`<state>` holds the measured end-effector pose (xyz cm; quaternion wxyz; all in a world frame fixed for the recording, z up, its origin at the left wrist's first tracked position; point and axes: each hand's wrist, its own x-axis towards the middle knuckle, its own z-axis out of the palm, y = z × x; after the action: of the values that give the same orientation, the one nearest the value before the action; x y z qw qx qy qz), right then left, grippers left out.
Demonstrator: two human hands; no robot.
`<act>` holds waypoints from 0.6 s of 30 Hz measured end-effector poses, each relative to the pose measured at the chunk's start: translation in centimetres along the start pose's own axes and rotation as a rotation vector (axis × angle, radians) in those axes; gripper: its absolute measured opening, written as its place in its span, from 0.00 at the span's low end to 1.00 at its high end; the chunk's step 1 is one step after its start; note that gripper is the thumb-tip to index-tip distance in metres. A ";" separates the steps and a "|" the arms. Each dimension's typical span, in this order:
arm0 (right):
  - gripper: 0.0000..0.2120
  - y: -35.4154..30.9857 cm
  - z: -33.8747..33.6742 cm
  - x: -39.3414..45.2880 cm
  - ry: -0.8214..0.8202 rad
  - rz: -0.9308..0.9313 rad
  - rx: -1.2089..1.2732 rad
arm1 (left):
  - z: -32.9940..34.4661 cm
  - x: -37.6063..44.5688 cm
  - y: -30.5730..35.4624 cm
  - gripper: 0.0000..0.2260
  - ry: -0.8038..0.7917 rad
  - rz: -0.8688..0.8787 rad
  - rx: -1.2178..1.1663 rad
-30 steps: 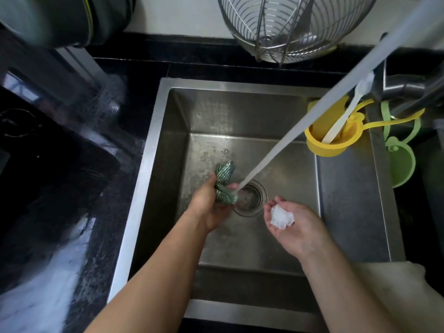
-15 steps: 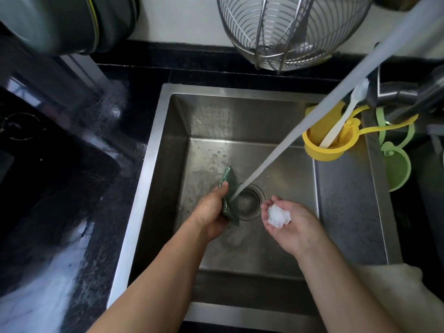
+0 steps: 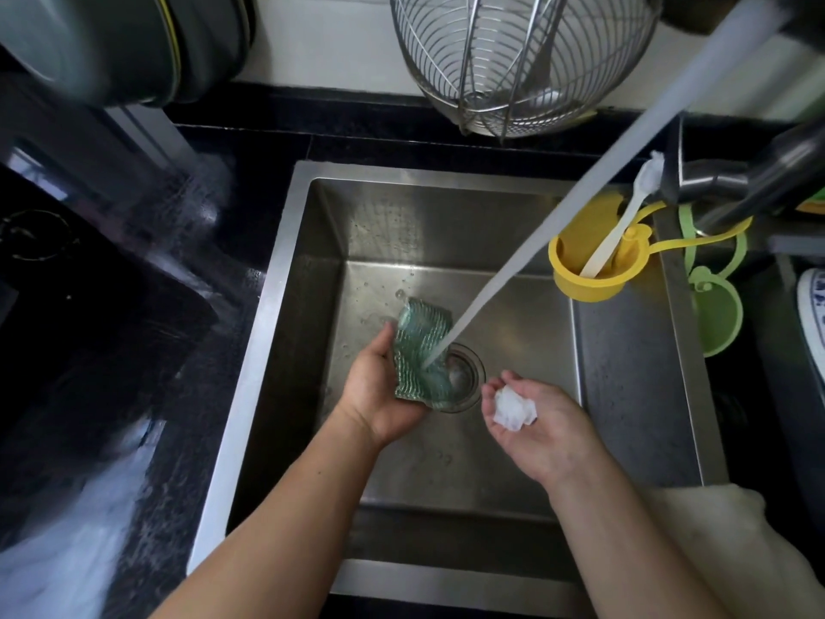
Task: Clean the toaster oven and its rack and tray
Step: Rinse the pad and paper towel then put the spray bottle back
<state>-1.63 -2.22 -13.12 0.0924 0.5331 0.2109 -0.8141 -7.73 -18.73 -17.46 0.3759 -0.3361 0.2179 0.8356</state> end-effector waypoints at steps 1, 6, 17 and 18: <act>0.12 0.0 0.0 0.0 0.001 -0.001 0.003 | -0.1 0.0 0.0 0.30 0.005 0.012 0.009; 0.12 0.1 -0.3 0.0 0.002 -0.002 0.005 | -0.1 0.1 -0.2 0.12 0.079 0.060 0.122; 0.13 0.8 0.1 -0.4 0.005 0.009 0.023 | 0.1 0.4 -0.6 0.22 0.109 0.249 0.445; 0.13 0.8 0.3 -0.4 0.004 0.010 0.026 | 0.2 0.4 -0.7 0.21 0.105 0.235 0.459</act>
<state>-1.37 -3.11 -12.82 0.0889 0.5369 0.1977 -0.8153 -7.47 -17.99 -17.73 0.3306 -0.2575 0.4584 0.7838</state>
